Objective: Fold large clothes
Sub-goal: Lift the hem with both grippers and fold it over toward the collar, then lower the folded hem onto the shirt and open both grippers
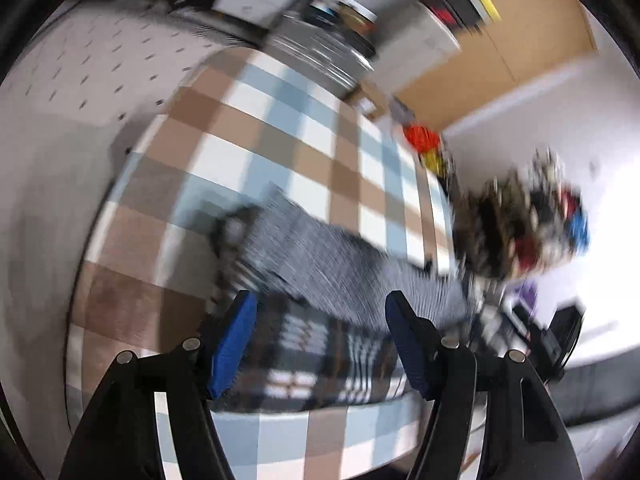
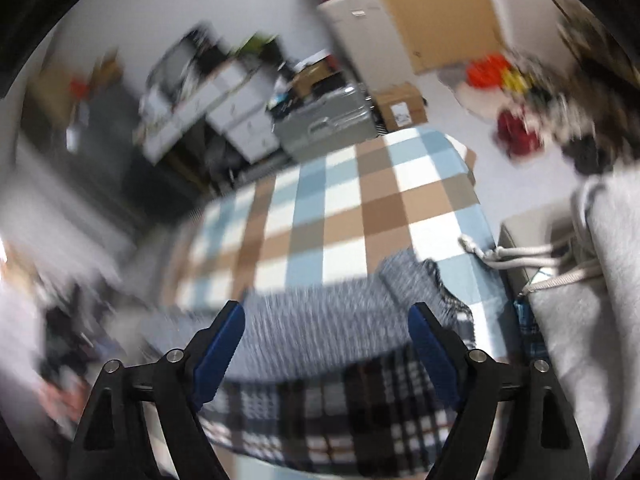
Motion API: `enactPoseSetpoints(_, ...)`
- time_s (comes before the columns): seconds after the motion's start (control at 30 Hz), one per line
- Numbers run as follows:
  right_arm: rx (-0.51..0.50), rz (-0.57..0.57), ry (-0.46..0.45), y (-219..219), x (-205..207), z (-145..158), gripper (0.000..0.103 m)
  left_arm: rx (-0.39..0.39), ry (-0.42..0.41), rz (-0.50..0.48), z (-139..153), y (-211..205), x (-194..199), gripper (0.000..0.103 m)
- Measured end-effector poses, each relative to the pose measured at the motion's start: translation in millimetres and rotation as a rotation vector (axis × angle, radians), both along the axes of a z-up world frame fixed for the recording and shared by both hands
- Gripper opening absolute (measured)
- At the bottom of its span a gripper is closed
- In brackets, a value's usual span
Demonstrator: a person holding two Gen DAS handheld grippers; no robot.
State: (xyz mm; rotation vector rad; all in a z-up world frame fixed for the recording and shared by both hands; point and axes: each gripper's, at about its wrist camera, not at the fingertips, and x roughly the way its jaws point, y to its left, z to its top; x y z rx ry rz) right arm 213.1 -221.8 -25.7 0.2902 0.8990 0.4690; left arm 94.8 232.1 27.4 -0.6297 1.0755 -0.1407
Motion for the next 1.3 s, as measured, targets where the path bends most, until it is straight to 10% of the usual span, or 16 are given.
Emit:
enactPoseSetpoints(0.37,-0.557,0.197,-0.085,105,-1,-70,0.086,0.239,0.124,-0.128,-73,-83,56,0.062)
enactPoseSetpoints(0.67,-0.482,0.147,0.042,79,27,-110,0.097,0.137,0.065,-0.137,-103,-50,52,0.062)
enactPoseSetpoints(0.97,-0.202,0.091,-0.008,65,-36,-57,0.096,0.36,-0.091,-0.138,-58,-87,-4,0.062)
enactPoseSetpoints(1.3,-0.261,0.037,-0.13,107,-105,-76,0.096,0.541,-0.191,-0.113,-72,-124,-26,0.062)
